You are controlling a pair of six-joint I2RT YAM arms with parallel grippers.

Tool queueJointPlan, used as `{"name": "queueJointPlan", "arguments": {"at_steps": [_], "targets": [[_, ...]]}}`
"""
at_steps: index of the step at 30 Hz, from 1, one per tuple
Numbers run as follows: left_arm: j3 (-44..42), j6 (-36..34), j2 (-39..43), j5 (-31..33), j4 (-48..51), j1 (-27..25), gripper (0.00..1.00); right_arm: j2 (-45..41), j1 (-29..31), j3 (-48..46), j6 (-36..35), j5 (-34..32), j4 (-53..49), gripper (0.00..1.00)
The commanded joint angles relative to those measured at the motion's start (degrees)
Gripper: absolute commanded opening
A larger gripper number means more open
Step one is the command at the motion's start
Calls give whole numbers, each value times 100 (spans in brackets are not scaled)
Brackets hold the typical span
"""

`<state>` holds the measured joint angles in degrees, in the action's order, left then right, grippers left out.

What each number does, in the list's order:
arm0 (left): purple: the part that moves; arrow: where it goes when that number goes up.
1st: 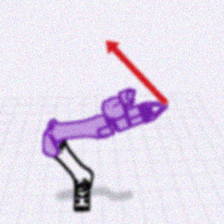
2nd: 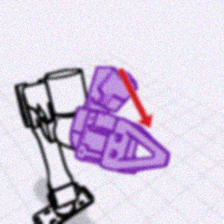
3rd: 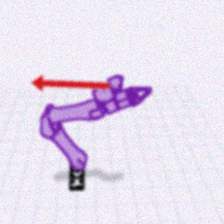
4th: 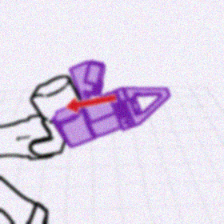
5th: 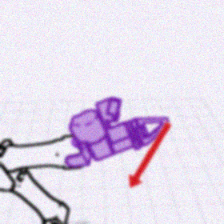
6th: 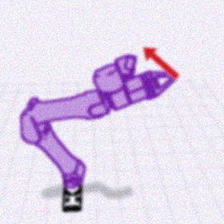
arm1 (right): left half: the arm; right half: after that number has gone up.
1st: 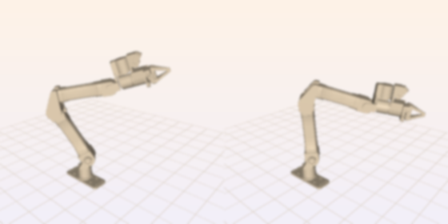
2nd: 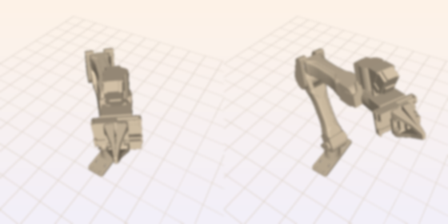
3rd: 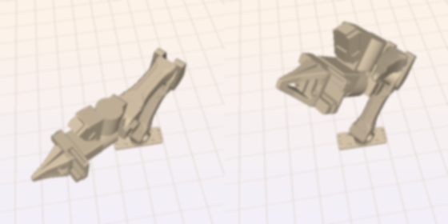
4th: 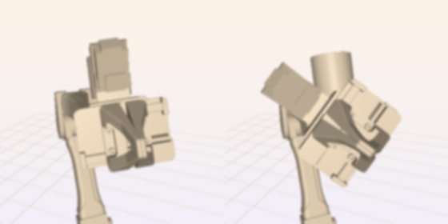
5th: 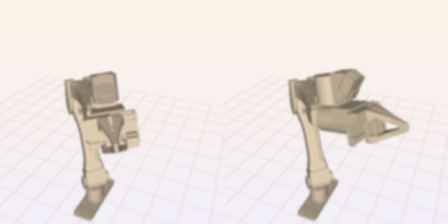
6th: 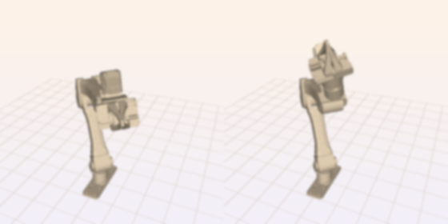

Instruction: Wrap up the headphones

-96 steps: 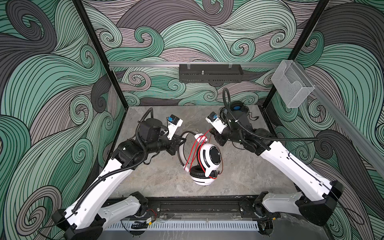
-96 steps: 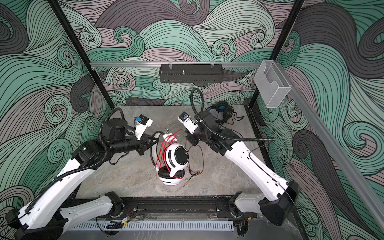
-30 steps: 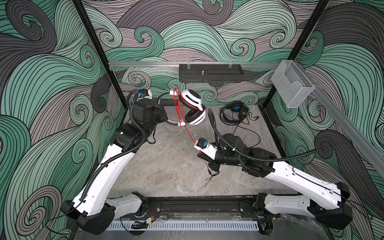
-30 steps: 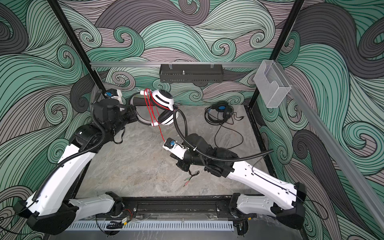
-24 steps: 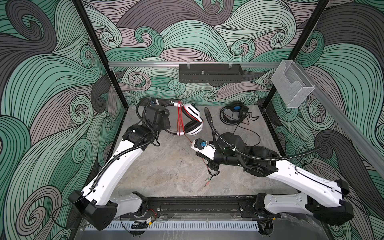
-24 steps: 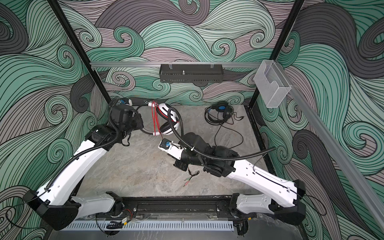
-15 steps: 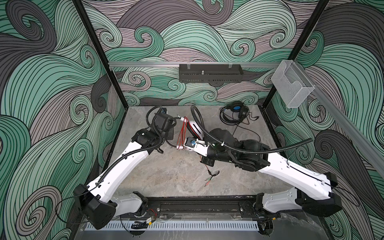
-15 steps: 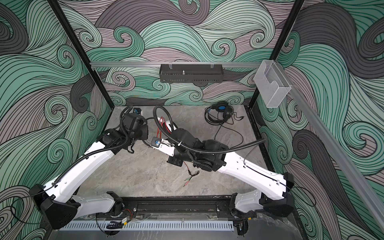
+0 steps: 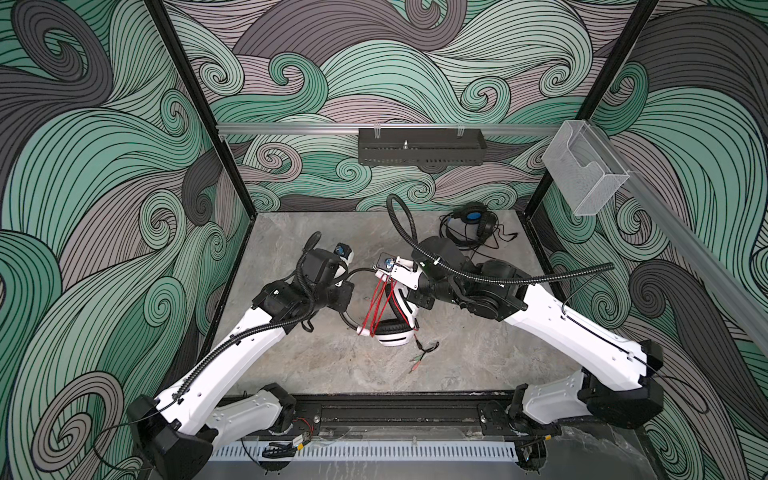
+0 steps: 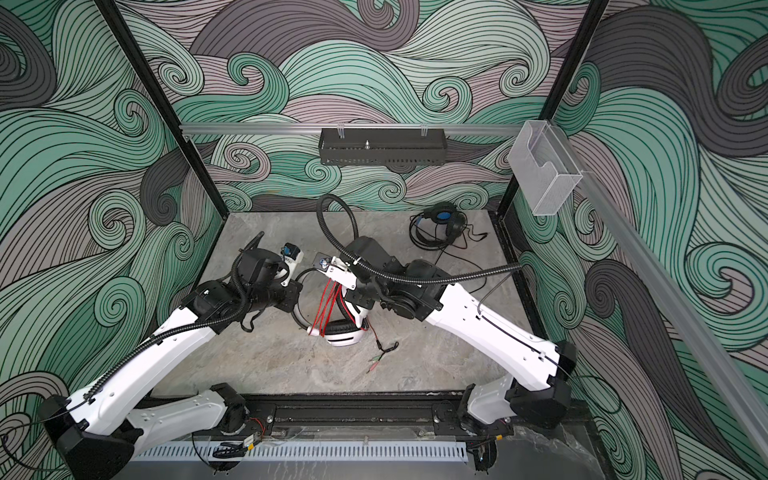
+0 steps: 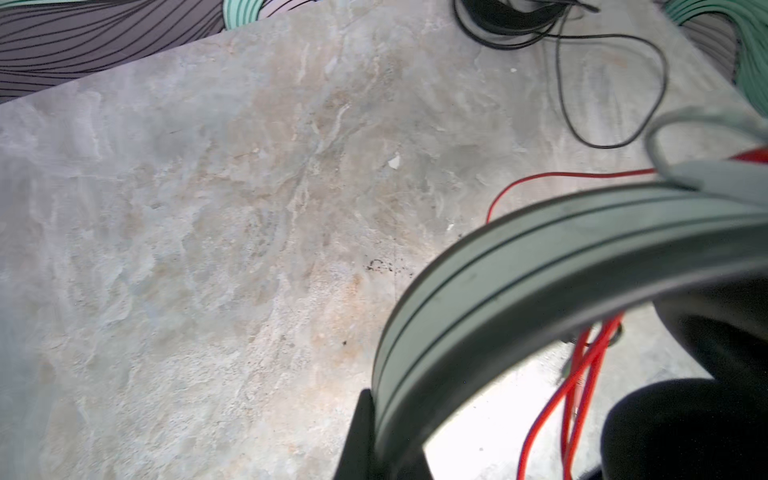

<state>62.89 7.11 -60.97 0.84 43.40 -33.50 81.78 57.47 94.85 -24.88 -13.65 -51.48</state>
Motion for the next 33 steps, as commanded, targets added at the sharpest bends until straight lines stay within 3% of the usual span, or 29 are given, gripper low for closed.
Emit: {"name": "queueJointPlan", "arguments": {"at_steps": [1, 7, 16, 33], "targets": [[21, -207, 119, -1269, -115, -17, 0, -11, -296, 234, 36, 59, 152, 0], [219, -242, 239, -2079, -66, -24, 0, 43, -504, 42, 69, 321, 270, 0], [765, -109, 326, -2346, 133, -27, 0, -323, -988, -783, 666, 1128, 976, 4], [1852, 786, 211, -2772, -704, -22, 0, -1342, -1711, -2570, 1834, 2810, 3213, 18]]}}
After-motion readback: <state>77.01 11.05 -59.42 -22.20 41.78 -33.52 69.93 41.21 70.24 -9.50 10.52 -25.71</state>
